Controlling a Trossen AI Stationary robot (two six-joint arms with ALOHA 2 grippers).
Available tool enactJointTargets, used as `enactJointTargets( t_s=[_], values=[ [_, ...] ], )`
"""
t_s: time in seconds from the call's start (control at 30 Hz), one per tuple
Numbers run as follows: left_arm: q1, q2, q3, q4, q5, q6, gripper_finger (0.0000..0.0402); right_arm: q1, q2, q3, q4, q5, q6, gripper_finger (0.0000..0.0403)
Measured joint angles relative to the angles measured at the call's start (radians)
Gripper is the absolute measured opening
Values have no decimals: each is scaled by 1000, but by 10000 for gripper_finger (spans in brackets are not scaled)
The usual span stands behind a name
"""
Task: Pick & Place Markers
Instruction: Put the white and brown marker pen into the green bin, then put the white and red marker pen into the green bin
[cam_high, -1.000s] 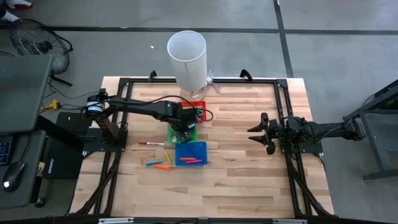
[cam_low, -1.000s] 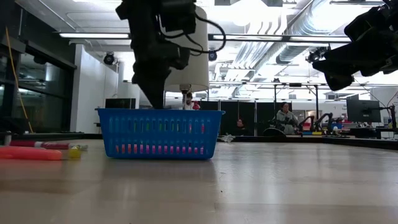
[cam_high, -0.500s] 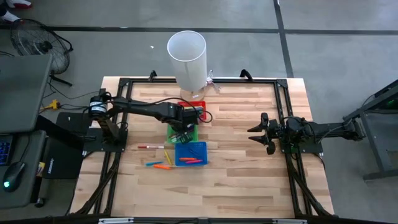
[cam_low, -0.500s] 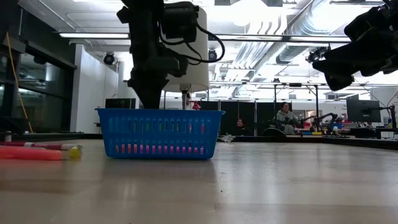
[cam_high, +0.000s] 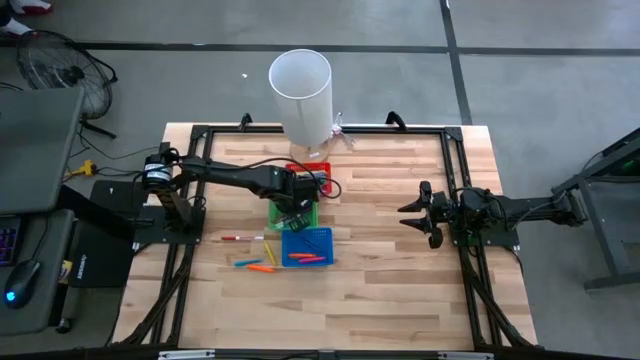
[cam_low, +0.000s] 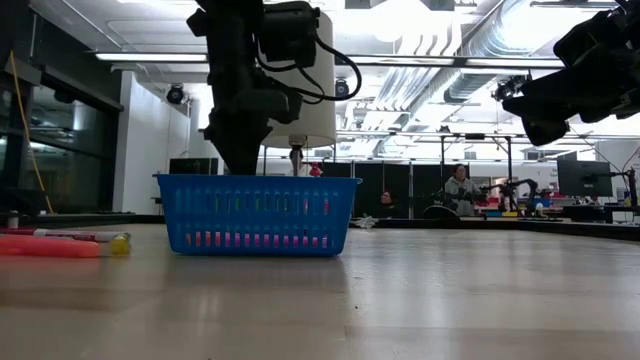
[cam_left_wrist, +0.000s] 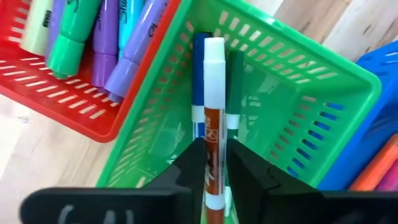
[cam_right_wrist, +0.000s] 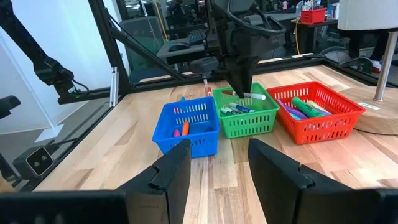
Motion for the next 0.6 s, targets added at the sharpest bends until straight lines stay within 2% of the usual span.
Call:
enactJointTargets(
  t_s=[0.13, 0.47, 0.6],
  values=[
    [0, 0, 0, 1, 17, -2, 74, 0, 0, 0, 0, 0, 0, 149],
    [0, -1, 0, 6, 26, -2, 78, 0, 0, 0, 0, 0, 0, 149],
    [-1, -40, -1, -9, 59, -2, 78, 0, 0, 0, 0, 0, 0, 149]
  ],
)
